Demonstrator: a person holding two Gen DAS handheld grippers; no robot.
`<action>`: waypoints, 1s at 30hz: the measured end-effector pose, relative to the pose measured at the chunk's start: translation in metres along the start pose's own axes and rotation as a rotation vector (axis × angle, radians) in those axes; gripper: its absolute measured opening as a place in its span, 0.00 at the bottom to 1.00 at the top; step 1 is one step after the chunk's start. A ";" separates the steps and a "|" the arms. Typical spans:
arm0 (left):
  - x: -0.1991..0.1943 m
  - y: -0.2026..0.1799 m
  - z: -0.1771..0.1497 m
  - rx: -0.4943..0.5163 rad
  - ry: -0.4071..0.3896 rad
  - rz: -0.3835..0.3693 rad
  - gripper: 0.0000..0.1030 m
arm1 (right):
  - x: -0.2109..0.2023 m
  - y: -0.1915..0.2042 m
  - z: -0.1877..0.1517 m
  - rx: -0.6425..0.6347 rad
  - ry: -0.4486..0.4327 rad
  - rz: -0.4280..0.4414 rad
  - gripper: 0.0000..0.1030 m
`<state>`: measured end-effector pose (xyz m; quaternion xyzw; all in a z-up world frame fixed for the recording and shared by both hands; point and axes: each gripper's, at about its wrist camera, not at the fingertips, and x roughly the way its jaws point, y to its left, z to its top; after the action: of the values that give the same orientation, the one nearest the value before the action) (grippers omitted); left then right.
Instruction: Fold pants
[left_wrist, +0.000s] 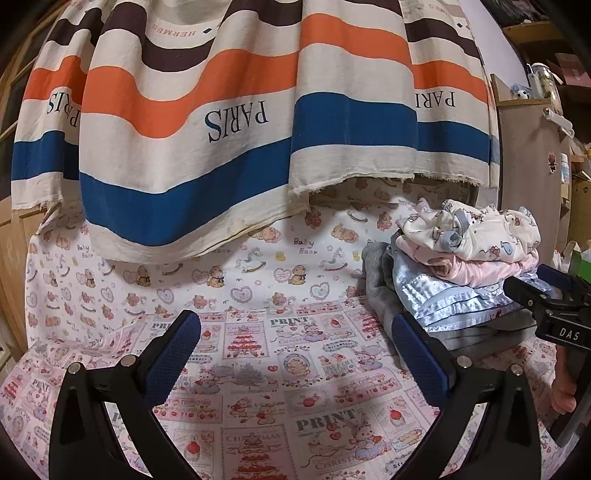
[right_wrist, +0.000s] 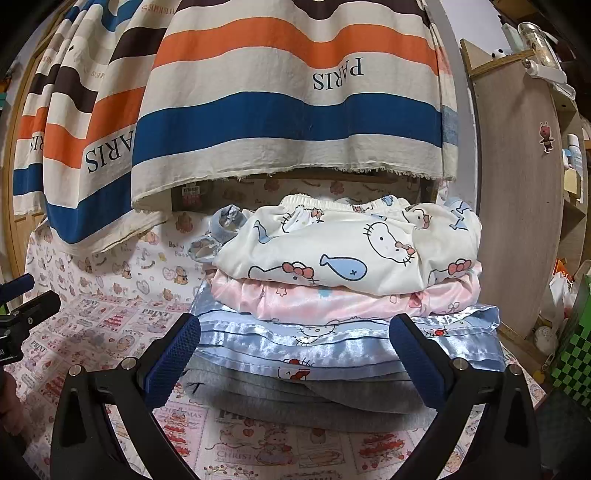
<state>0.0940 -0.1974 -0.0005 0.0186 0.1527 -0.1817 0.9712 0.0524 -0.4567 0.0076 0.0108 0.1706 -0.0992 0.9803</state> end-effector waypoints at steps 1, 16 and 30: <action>0.000 0.000 0.000 0.000 0.000 0.000 1.00 | 0.000 0.000 0.000 0.000 0.000 -0.001 0.99; -0.003 -0.003 -0.001 0.013 0.003 -0.016 1.00 | 0.000 -0.002 0.000 0.004 0.001 -0.005 0.99; -0.001 0.001 -0.001 -0.007 0.006 -0.006 1.00 | 0.002 -0.001 0.000 0.002 0.016 0.008 0.99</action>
<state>0.0934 -0.1965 -0.0009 0.0151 0.1562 -0.1839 0.9703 0.0534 -0.4584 0.0069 0.0134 0.1785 -0.0952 0.9792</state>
